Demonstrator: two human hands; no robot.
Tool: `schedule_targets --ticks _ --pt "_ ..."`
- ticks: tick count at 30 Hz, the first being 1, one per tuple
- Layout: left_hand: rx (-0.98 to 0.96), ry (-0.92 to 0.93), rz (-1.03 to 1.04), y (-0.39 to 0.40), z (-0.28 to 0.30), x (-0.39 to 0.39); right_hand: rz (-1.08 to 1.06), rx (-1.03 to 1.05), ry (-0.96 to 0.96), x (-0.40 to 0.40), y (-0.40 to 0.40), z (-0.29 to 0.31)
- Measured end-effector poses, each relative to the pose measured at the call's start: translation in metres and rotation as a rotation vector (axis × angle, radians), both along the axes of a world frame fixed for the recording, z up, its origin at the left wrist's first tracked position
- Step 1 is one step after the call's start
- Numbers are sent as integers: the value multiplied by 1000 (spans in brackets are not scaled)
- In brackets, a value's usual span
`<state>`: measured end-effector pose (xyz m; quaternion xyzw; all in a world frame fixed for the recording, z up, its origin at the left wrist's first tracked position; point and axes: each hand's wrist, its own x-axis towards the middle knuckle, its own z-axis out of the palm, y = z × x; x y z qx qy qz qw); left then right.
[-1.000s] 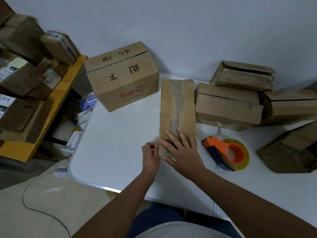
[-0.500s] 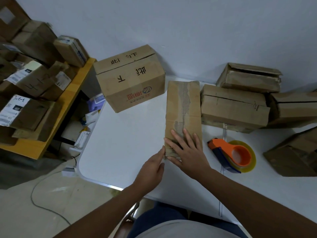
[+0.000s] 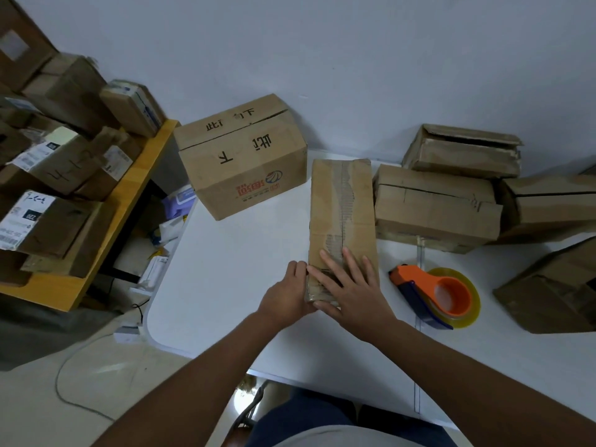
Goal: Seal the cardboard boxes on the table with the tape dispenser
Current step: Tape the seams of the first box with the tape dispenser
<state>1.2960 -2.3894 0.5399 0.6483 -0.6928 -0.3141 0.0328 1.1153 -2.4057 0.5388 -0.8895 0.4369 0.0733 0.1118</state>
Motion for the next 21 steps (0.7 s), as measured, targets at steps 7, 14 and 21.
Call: schedule_targets --ticks 7,14,21 --pt "70 125 -5 -4 7 43 -411 284 -612 -30 -18 26" --pt "-102 -59 210 -58 40 -19 -720 903 -906 -23 -1 44" --pt "54 -343 -112 -46 21 6 -909 540 -842 -43 0 43"
